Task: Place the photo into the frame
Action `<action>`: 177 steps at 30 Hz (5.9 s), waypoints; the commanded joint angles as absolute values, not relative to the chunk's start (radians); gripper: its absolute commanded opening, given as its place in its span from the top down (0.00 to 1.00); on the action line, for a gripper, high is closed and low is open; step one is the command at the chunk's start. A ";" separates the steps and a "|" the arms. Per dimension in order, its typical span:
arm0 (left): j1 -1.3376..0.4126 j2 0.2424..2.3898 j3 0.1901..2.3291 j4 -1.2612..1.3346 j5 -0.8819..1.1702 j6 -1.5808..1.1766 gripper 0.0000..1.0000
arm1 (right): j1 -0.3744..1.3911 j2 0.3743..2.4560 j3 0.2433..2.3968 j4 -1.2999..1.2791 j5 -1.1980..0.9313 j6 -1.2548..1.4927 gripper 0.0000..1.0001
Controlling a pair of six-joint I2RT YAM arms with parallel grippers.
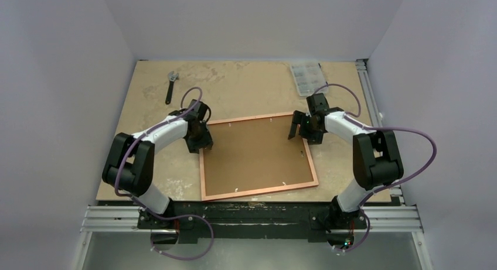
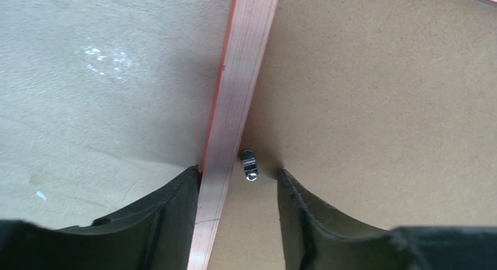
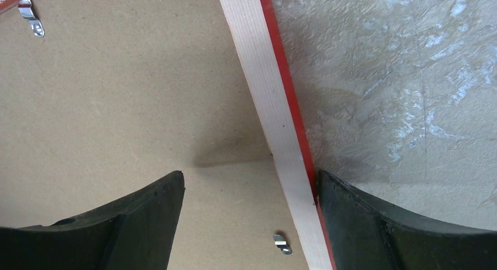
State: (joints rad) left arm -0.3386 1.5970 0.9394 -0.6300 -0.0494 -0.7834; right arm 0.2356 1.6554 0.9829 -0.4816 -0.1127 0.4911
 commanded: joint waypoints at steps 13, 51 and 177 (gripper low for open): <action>-0.380 1.654 1.031 -0.680 -0.143 -0.761 1.00 | 0.254 1.695 0.939 -0.482 -0.224 0.504 0.20; -0.379 1.514 1.066 -0.768 -0.188 -0.767 0.32 | 0.254 1.719 0.928 -0.465 -0.239 0.475 0.20; -0.291 1.148 0.755 -0.839 -0.075 -0.800 0.19 | 0.596 1.607 0.950 -0.642 0.055 0.492 0.59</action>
